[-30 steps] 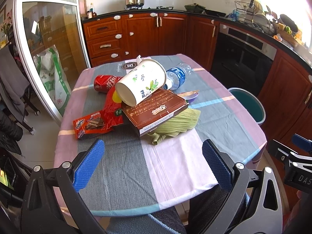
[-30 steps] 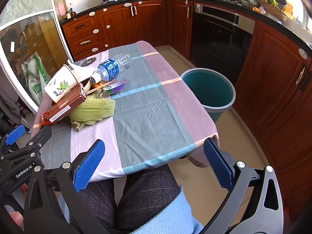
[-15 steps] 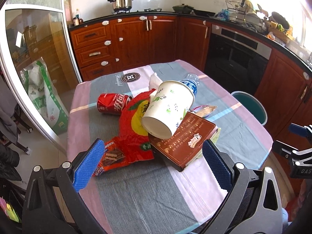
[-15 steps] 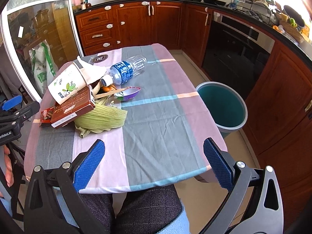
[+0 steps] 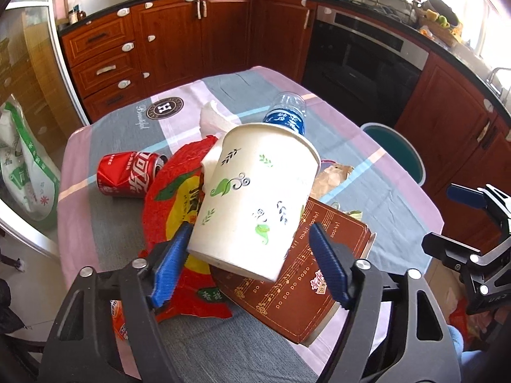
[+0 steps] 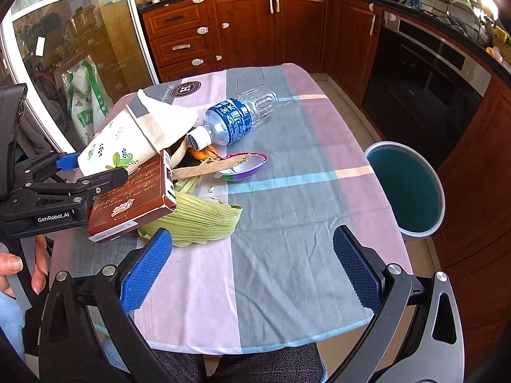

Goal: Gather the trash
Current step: 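Grasp the white paper cup with the left gripper while the right gripper grasps the white tissue, then carry cup and tissue over the teal bin and open both grippers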

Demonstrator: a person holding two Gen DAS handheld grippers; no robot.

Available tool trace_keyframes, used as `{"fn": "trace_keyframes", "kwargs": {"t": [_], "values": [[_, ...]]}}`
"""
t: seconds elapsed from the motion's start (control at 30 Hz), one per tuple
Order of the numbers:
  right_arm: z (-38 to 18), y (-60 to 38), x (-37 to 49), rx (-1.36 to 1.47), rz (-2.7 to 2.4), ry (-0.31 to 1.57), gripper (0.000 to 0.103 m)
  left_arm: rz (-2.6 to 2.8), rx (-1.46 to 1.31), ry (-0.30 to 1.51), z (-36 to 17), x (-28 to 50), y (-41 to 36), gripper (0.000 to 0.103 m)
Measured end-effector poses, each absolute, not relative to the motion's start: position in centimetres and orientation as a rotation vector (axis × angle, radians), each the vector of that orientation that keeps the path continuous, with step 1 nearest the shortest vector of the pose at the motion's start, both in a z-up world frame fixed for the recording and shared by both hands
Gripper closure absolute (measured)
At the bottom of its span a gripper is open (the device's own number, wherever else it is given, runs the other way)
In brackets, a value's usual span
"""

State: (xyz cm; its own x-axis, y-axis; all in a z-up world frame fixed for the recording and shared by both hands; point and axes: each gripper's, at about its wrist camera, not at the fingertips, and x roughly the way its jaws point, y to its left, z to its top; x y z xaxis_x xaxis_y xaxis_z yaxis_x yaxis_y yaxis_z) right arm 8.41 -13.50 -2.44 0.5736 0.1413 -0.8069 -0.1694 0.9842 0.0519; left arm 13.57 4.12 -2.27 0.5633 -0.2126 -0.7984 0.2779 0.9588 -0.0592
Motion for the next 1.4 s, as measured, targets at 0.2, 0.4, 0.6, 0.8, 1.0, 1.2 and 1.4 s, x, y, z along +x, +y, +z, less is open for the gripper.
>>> {"fn": "trace_keyframes", "kwargs": {"t": [0.2,0.4,0.6,0.8,1.0,1.2,1.4], "values": [[-2.7,-12.7,9.0,-0.041,0.220,0.955,0.006,-0.320,0.034,0.903,-2.0,12.4,4.6,0.041],[-1.3,-11.6,10.0,-0.039,0.279,0.913,0.006,-0.315,-0.041,0.895,-1.4,9.7,7.0,0.041],[-0.2,-9.6,12.7,-0.024,0.347,0.899,0.032,-0.335,-0.076,0.917,-2.6,7.9,8.4,0.041],[-1.3,-6.1,16.9,-0.014,0.456,0.940,0.050,-0.352,-0.119,0.924,-3.3,8.3,9.1,0.041],[-3.9,-3.7,20.1,-0.015,0.525,1.008,0.055,-0.370,-0.138,0.933,-3.3,8.6,9.5,0.041],[-5.3,-3.3,21.0,0.012,0.545,1.036,0.099,-0.353,-0.138,0.939,-3.2,9.0,9.4,0.046],[-2.5,-5.0,19.1,0.005,0.507,0.948,0.100,-0.319,-0.097,0.907,-2.2,8.8,8.3,0.048]]}}
